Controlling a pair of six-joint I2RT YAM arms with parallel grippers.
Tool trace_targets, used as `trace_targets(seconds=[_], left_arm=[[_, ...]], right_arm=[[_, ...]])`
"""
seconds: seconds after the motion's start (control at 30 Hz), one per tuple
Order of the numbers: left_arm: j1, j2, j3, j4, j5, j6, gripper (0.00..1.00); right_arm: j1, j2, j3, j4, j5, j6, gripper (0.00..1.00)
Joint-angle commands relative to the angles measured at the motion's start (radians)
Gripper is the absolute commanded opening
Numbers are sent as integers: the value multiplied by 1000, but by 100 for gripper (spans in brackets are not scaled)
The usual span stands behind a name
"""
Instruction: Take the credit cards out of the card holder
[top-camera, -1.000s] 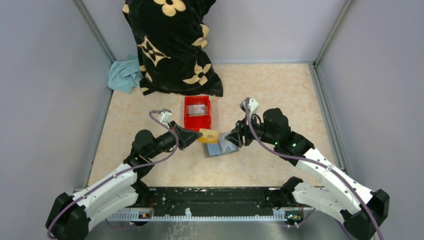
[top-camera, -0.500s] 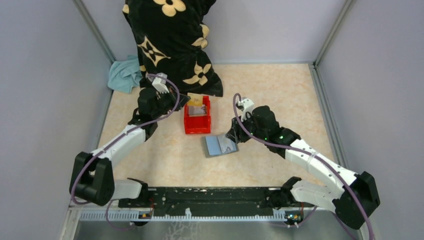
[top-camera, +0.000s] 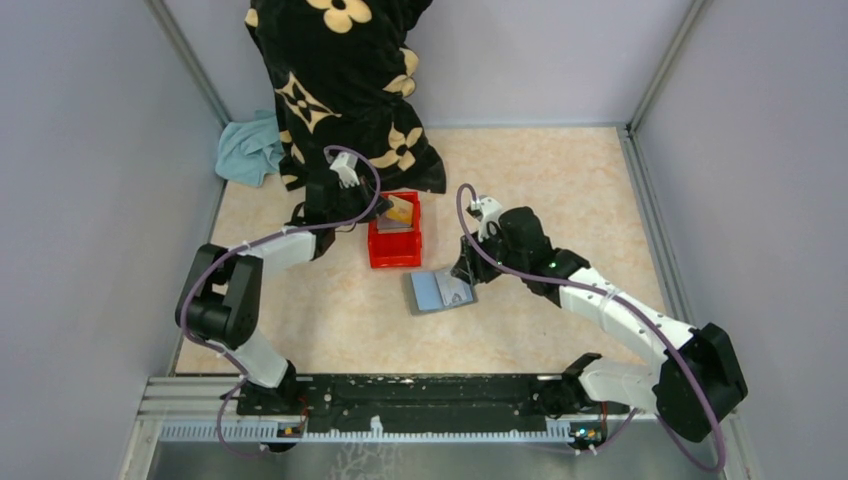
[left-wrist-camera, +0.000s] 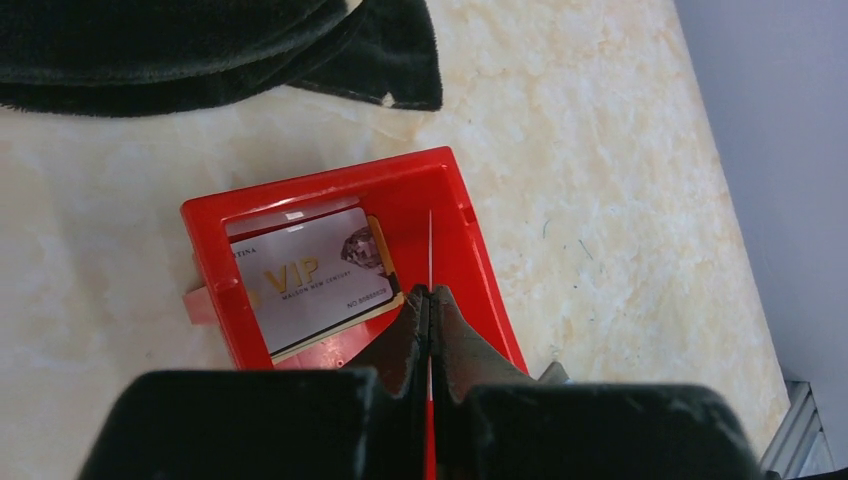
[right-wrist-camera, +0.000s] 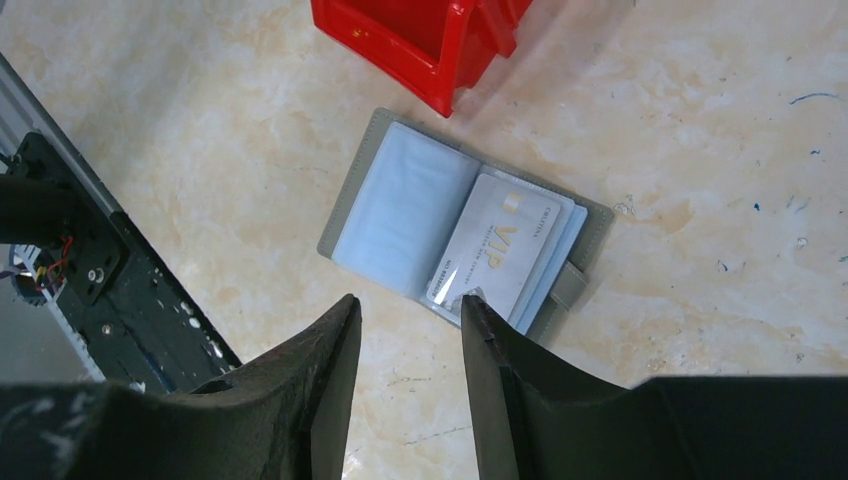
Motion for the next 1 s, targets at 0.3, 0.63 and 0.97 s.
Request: trace_targets(seconds=[0.3, 0.63, 0.97], left_arm=[[2, 99, 66, 50, -19, 14, 0], [2, 126, 95, 1, -59, 28, 28], [2, -1, 77, -99, -244, 100, 72]], right_arm=[[-26, 38, 15, 91, -63, -11, 42], [-40, 61, 19, 94, -96, -17, 41], [-45, 72, 19, 107, -137, -14, 40]])
